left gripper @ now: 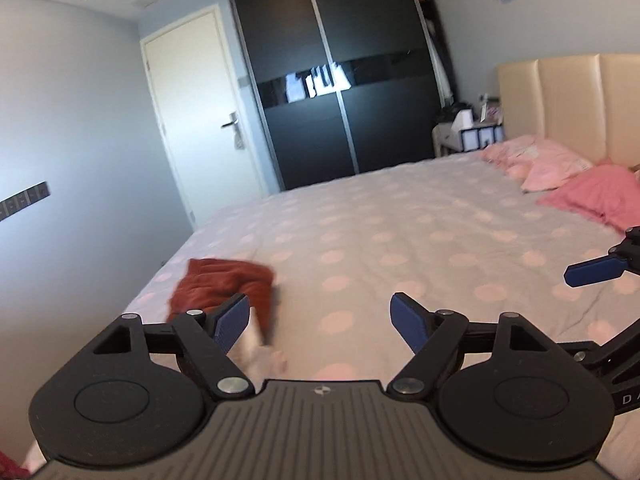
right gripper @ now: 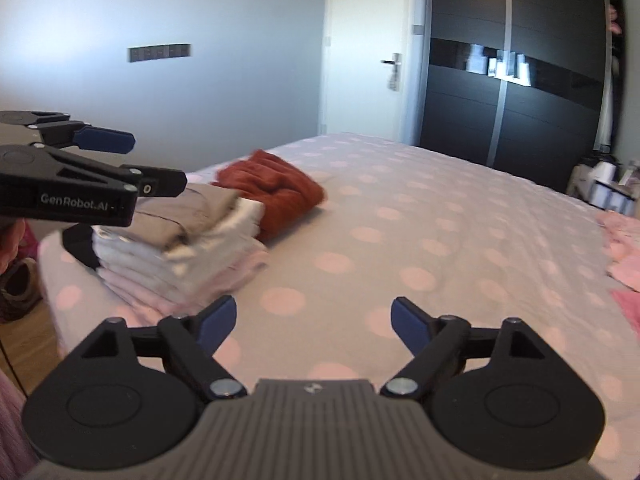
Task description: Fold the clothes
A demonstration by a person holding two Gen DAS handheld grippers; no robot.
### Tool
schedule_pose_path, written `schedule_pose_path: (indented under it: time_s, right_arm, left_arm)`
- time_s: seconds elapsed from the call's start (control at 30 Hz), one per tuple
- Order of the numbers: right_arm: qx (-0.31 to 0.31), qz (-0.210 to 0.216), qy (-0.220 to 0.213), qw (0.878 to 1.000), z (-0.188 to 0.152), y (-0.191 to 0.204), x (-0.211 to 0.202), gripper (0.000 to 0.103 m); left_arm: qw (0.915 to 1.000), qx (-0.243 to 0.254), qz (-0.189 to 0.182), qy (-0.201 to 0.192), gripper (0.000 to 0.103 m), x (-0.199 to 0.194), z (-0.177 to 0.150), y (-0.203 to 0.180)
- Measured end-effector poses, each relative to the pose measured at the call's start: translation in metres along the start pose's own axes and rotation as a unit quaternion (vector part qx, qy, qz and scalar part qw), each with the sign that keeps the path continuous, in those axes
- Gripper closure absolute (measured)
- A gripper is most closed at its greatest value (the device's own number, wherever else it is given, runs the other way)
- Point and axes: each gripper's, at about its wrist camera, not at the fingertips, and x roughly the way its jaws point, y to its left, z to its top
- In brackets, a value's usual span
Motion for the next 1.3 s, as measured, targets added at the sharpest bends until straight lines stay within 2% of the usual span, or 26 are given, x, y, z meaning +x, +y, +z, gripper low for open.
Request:
schedule_pose_path:
  time_s: [0.13, 0.23, 0.33, 0.47, 0.73, 0.93, 1.03, 1.13, 1.3]
  right_arm:
    - [0.0, -0.076, 0.001, 0.997, -0.041, -0.032, -0.043, 0.003]
    - [0.015, -0.133, -0.01, 0.991, -0.072, -0.051, -0.07, 0.002]
    - [0.055, -0.177, -0.026, 0.982, -0.1, -0.062, -0.088, 0.001]
    - [0.108, -0.196, -0.031, 0.974, -0.129, -0.063, -0.094, 0.001]
    - [0.133, -0.201, 0.001, 0.97, -0.159, -0.057, -0.086, 0.001]
    - [0.145, -0.19, 0.008, 0.971, -0.164, -0.054, -0.062, 0.001]
    - [0.153, -0.179, 0.01, 0.972, -0.168, -0.05, -0.048, 0.001]
    - [0.136, -0.18, 0.014, 0.974, -0.169, -0.047, -0.039, 0.001]
    - [0.146, -0.198, -0.006, 0.969, -0.169, -0.053, -0.039, 0.001]
  left_arm:
    - [0.9965, -0.063, -0.054, 0.006, 0.023, -0.003, -0.018, -0.054]
    - [0.9938, -0.095, -0.057, 0.009, 0.023, -0.007, -0.038, -0.08]
    - [0.9943, -0.09, -0.056, 0.016, 0.023, -0.009, -0.058, -0.1]
    - [0.9951, -0.078, -0.05, 0.033, 0.023, -0.008, -0.078, -0.119]
    - [0.9929, -0.082, -0.058, 0.064, 0.023, -0.004, -0.107, -0.132]
    - [0.9935, -0.054, -0.048, 0.088, 0.023, 0.018, -0.123, -0.134]
    - [0.9912, -0.067, -0.047, 0.104, 0.023, 0.03, -0.127, -0.131]
    - [0.9911, -0.073, -0.047, 0.101, 0.023, 0.035, -0.125, -0.13]
    - [0.9919, -0.07, -0.046, 0.096, 0.023, 0.04, -0.121, -0.135]
